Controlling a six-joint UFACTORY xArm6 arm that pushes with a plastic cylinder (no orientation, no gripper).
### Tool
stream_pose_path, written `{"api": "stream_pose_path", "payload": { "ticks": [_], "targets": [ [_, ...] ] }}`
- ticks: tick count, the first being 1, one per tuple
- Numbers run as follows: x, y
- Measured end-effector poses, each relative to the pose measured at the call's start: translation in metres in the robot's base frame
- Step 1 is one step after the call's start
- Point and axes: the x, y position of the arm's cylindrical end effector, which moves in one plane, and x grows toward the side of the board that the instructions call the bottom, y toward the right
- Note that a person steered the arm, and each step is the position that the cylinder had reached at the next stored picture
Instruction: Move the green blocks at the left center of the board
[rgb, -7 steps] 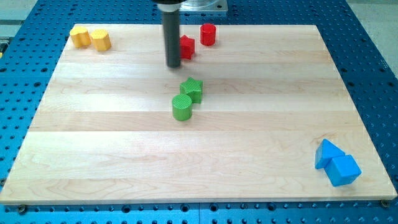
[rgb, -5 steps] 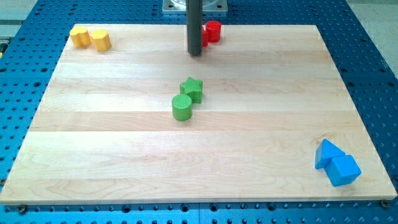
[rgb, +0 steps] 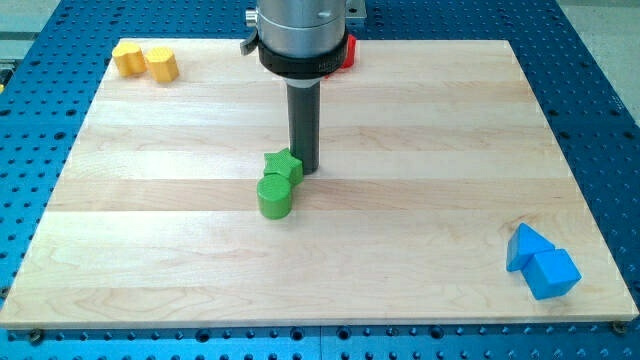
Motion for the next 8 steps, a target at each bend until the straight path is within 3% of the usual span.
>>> {"api": "stream_pose_path", "payload": {
  "ticks": [2, 3, 4, 5, 6, 7, 8],
  "targets": [
    [0.000, -0.076],
    [0.000, 0.015],
    [0.033, 0.053],
    [0.105, -0.009],
    [0.095, -0.053],
    [0.049, -0.029],
    [0.030, -0.009]
  ]
}}
